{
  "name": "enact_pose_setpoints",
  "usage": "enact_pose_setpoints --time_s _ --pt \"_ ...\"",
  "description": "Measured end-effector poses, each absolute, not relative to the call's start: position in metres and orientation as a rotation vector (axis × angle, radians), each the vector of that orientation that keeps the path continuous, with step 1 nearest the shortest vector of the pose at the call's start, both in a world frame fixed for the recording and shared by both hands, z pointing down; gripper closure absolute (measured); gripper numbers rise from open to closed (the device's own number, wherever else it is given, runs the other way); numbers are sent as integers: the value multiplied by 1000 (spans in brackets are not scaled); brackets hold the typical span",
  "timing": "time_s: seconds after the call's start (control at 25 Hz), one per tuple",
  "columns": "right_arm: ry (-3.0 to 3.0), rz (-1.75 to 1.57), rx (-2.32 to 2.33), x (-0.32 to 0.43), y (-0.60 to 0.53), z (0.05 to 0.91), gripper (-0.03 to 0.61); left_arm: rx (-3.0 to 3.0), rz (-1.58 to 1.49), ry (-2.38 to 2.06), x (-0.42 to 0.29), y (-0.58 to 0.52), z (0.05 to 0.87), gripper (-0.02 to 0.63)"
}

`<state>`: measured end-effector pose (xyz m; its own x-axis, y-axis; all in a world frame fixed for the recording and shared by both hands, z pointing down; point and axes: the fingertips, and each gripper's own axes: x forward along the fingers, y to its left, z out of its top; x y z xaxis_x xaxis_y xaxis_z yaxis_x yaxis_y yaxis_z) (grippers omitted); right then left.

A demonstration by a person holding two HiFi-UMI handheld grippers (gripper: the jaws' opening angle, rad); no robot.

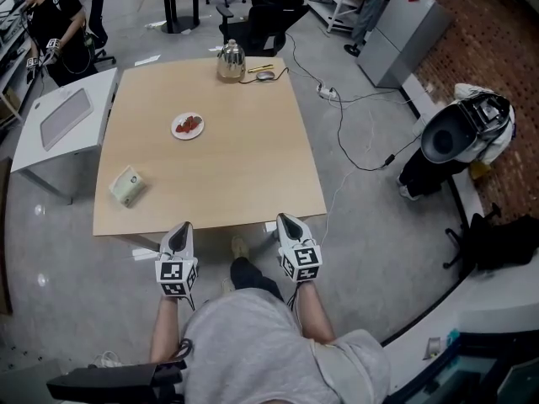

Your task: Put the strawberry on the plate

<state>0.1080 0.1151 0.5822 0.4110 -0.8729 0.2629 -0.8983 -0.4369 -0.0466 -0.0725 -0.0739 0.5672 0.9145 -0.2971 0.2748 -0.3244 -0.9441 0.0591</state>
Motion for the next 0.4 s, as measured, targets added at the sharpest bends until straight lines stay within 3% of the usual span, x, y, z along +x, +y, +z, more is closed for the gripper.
enact_pose_setpoints --time_s 0.4 --pt "-1616 389 2545 106 117 586 572 2973 401 -494 -73 -71 567 594"
